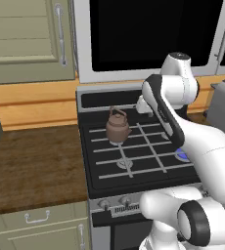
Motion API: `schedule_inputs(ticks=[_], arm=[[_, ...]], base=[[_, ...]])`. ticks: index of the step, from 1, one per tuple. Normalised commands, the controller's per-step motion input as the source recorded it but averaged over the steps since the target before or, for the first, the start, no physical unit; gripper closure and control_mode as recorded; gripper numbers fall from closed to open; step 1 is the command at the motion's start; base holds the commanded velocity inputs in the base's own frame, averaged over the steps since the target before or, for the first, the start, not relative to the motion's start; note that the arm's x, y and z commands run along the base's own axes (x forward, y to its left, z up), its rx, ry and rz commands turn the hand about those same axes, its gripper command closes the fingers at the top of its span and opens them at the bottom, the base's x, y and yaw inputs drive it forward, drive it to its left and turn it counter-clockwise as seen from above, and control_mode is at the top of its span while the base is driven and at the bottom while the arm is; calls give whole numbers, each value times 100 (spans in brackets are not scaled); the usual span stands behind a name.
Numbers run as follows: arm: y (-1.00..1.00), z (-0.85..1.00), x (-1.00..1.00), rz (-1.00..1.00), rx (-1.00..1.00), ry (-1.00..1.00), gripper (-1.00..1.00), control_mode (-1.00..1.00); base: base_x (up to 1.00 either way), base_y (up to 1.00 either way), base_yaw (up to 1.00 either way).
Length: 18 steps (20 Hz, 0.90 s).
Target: Turn off the front right burner of the stove.
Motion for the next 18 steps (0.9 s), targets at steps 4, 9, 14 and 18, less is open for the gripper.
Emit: schedule_inputs(ticks=[4,9,14,18], arm=[[-26,-23,-12,0,-4,0,-100,-100],[-82,-35,-40,0,15,-5,-100,-100],[-97,-44,-67,0,21,-12,-100,-100],[-100,-60,-89,0,27,-21,-100,-100]], base=[[0,0,0],[0,0,0],[0,0,0],[0,0,0]])
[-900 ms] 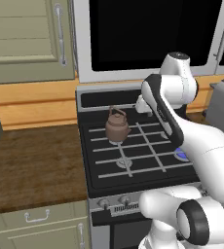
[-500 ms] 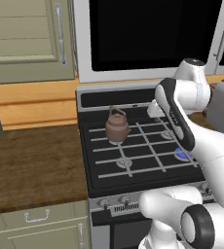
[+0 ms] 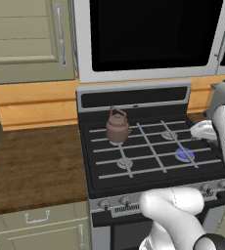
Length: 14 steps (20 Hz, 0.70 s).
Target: Turn off the front right burner of the stove.
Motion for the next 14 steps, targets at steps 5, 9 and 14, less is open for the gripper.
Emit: schedule_inputs(ticks=[5,9,14], arm=[[-100,-55,-76,0,25,-19,-100,-100],[-100,-48,-72,1,21,-22,-100,-100],[-100,-39,-60,12,13,-30,-100,-100]], base=[[0,0,0],[0,0,0],[0,0,0]])
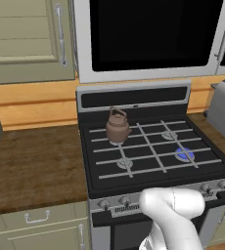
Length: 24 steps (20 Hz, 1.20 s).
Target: Turn off the front right burner of the stove.
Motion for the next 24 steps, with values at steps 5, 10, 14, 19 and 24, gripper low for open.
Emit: schedule_inputs(ticks=[5,10,14,19,24], arm=[[-65,-36,-21,24,-2,-26,-100,-100],[-11,-59,-1,18,-17,-25,-100,-100],[0,-74,0,8,-28,-30,-100,-100],[7,-57,1,-12,-24,-36,-100,-100],[35,-34,12,-42,-17,-18,-100,-100]], base=[[0,0,0],[0,0,0],[0,0,0],[0,0,0],[0,0,0]])
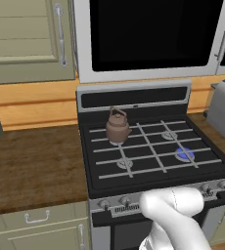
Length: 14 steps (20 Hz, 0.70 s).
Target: Turn off the front right burner of the stove.
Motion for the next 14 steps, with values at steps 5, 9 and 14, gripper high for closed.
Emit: schedule_inputs(ticks=[5,9,14], arm=[[37,-21,38,-51,-6,-13,-100,-100],[29,-1,62,-43,0,-9,-100,-100],[2,0,36,-2,0,0,-100,-100]], base=[[0,0,0],[0,0,0],[0,0,0]])
